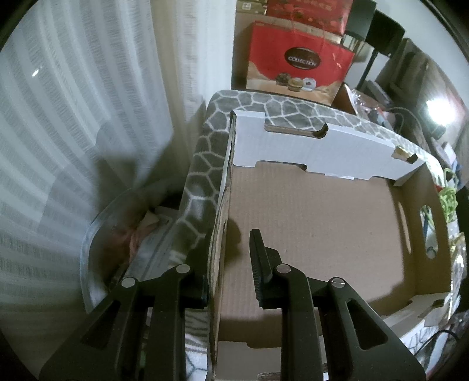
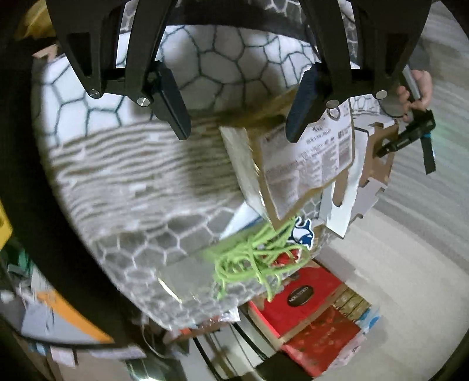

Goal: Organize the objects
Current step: 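Grasp the gold tissue pack with the right tool and lift it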

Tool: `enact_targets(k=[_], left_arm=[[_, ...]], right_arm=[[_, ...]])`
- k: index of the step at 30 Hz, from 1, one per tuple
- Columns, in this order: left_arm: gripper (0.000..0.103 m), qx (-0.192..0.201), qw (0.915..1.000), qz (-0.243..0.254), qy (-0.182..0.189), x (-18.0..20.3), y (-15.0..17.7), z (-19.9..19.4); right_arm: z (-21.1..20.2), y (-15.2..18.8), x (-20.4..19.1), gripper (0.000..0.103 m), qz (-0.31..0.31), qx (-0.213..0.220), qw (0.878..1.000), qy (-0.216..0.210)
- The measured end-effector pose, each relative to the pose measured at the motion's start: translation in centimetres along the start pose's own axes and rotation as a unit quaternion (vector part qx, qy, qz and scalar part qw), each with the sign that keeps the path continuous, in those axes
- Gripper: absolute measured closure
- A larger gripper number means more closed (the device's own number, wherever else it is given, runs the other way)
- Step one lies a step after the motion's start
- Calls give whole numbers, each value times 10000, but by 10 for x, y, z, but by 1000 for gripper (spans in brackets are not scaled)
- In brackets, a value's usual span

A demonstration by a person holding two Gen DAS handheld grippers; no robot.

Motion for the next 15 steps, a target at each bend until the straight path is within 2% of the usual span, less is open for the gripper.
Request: enact_targets(k=[4,7,10,15], left_arm=[[83,-6,10000,-3,-11,1,0,0],[82,-12,10000,-6,-21,1,-1,0],[82,-12,10000,-7,-17,1,-2,0],[82,-12,10000,-14,0,0,-2,0]], right_arm=[[12,6,-4,39,163,-180,9987,-445],[18,7,-11,39,201,-216,9979,-575],[22,4,-18,43,317,-248,9953,-885],[30,-5,-20,40,440,-97,9956,-821]])
Point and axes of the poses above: each gripper's, at about its wrist camera, not at the fingertips, and z roughly the way its jaws point, x to its right, y to its underside, the point moved 6 cm from there along z, roughly the way its jaws point, and after that the axes turned 8 degrees about -x, right-handed, at the moved point
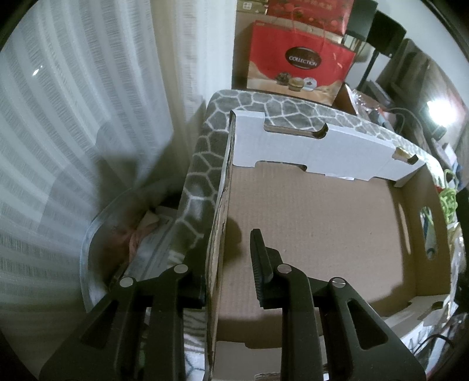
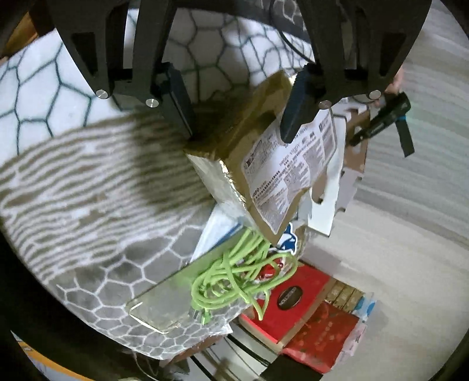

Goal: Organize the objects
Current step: 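Grasp the gold tissue pack with the right tool and lift it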

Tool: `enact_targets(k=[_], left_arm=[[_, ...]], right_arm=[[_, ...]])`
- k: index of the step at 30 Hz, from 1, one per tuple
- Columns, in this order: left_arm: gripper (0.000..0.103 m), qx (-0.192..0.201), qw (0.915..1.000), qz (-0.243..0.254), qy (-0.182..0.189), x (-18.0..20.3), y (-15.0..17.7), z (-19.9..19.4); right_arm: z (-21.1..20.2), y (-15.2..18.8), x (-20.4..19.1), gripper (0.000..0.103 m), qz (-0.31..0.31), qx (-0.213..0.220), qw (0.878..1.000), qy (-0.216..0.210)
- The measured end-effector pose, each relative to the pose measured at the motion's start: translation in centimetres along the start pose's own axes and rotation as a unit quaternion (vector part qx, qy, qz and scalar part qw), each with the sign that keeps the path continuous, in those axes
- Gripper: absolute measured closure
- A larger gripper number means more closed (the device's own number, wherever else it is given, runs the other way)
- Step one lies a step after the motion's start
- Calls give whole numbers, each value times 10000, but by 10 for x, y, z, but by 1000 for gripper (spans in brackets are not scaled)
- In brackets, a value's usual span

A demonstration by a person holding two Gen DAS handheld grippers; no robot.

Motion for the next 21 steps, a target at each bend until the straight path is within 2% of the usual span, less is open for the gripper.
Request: enact_targets(k=[2,6,8,13,21], left_arm=[[82,-1,10000,-14,16,0,0,0],[82,5,10000,-30,45,-2,0,0],[82,5,10000,-28,43,-2,0,0],[82,2,10000,-38,59,-2,0,0],[82,-11,9999,-78,115,-2,0,-1]], right_arm=[[2,-3,-2,40,19,19,10000,30],[-1,-6,-3,68,39,168,9998,116],[-5,-10,-3,72,29,279,9996,62],[-21,-15,-21,77,-420,564,9971,297],[-48,-35,-76,81,-1331,913,9851,590]])
Point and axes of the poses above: each gripper's, at about its wrist camera, not at the fingertips, and z roughly the way its jaws point, x to its right, y to its underside, the point moved 6 cm from there along z, roughly the way its jaws point, and after that the axes turned 8 degrees about -x, right-handed, at the moved point
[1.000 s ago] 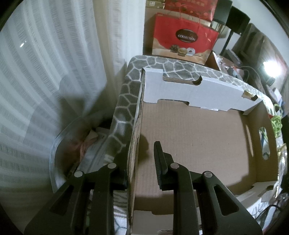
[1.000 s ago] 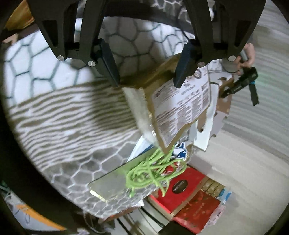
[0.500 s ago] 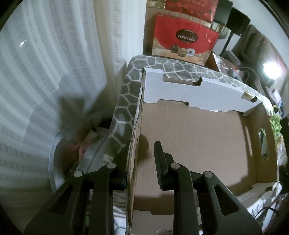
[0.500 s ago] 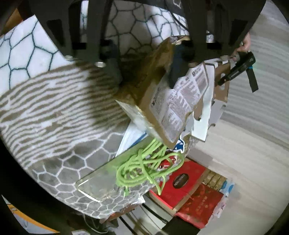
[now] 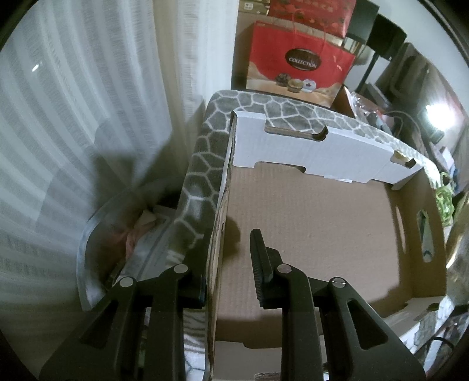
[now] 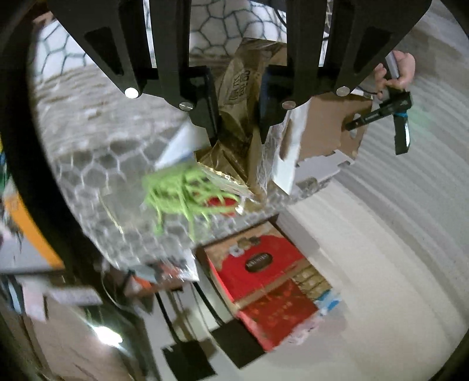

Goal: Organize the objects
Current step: 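Grasp the gold tissue pack with the right tool and lift it, then carry the gold pack over the cardboard tray with the right tool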

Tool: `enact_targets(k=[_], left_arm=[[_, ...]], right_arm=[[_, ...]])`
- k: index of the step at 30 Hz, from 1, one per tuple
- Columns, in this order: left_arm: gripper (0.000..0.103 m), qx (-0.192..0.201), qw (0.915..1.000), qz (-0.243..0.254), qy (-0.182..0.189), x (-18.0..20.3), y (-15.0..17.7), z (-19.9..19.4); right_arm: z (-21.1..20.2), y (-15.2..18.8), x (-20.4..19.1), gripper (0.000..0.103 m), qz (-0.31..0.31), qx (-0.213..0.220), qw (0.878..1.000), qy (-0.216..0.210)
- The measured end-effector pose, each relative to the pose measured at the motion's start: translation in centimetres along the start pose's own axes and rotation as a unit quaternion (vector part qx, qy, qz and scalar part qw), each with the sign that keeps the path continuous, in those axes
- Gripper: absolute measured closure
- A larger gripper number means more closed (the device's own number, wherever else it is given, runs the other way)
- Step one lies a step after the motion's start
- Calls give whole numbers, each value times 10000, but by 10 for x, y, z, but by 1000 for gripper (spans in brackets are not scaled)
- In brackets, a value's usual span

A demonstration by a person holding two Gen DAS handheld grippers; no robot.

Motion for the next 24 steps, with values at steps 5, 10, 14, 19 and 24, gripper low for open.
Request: enact_targets(k=[5,10,14,19,24], left_arm=[[82,-2,10000,-28,37,0,0,0],[82,5,10000,-52,58,-1,0,0],[83,6,10000,-56,58,-1,-1,1],[85,7,10000,-69,55,-1,0,1],[85,8,9999,-95,47,-1,-1,2]], right_arm=[[-10,-29,-38,81,-596,165,9979,183],[3,-52,-89,81,-1228,156,9920,264],[31,-55,-123,81,-1618,-64,9866,222],[72,-46,-150,81,-2012,-420,9780,367],[105,-35,-169,80,-2660,-471,9554,1193]])
Point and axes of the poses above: each gripper's, at about its wrist camera, not at the fingertips, and z roughly the way its jaws point, x to its right, y to its underside, the point moved 6 cm from there along z, roughly the way its jaws point, and after that the axes turned 8 degrees about -x, right-handed, at the moved point
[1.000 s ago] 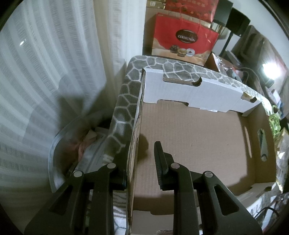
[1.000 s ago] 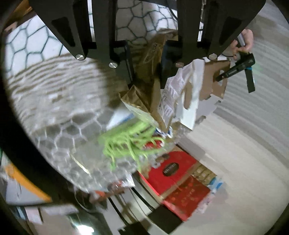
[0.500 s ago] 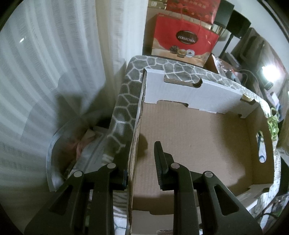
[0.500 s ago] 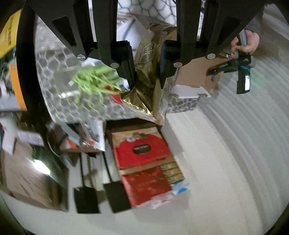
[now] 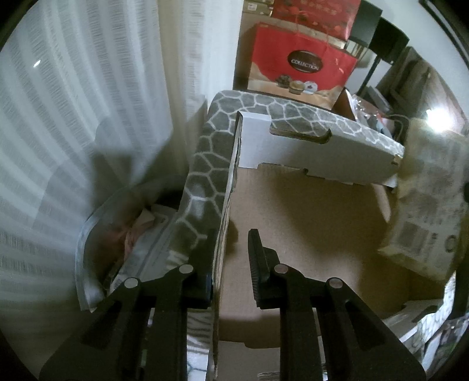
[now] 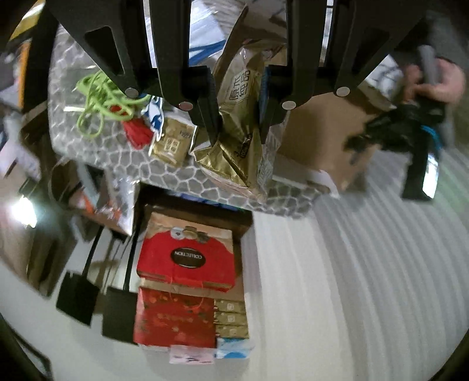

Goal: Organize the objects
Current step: 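Carry the gold pack over the cardboard tray with the right tool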

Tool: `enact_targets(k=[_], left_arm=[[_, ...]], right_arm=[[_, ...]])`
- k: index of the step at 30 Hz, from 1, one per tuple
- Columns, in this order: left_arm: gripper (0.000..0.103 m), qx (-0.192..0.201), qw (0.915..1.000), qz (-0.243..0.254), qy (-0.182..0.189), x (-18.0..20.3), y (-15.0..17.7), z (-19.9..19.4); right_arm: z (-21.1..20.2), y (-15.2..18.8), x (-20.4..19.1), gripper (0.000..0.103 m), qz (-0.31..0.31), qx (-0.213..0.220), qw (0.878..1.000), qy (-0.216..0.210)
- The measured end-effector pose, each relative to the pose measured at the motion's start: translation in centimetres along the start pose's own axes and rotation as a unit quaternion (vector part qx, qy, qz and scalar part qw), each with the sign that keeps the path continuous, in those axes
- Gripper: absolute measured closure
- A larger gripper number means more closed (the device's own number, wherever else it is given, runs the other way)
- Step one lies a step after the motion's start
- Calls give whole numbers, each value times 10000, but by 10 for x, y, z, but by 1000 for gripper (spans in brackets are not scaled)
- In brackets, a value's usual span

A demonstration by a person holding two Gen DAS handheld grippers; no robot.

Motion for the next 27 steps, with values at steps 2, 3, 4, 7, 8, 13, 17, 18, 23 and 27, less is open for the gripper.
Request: enact_targets(k=[2,3,4,7,8,13,17,18,23,27], left_arm=[[85,1,10000,6,-10,0,0,0],[85,2,10000,8,-14,0,0,0],[85,1,10000,9,-19,0,0,0],[85,-1,10000,-7,-1,1,0,0],[85,-5,10000,-18,16,1,0,0],[85,-22,9999,-93,128,-2,0,1],[85,-27,9998,-110,174,-4,-1,2],[85,-22,9998,-106,178,-4,-1,1],[86,-21,9998,-87,161,-5,-2,2],[86,-20,9998,-87,156,-5,-2,2]], right_arm=[[8,-1,-10,79,-205,-79,9997,145],[9,-1,-17,77,-305,-58,9993,190],[10,-2,-22,76,-360,-55,9992,192],[8,-5,-38,70,-400,-70,9988,-279],[7,-7,-45,68,-379,-97,9979,-512],[5,-13,-61,58,-205,-223,9893,-1430],[7,-13,-56,57,108,-312,9798,-1973],[8,-13,-54,57,179,-332,9771,-2094],[17,-15,-41,56,319,-376,9819,-1829],[35,-14,-38,56,328,-523,9837,-1687]])
Point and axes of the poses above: each gripper's, at about its wrist camera, not at the fingertips, and z roughly the way its jaws point, x to its right, y to its underside, the point moved 6 cm from there along z, roughly the way its jaws point, and after that the axes turned 8 degrees about -x, right-handed, at the moved point
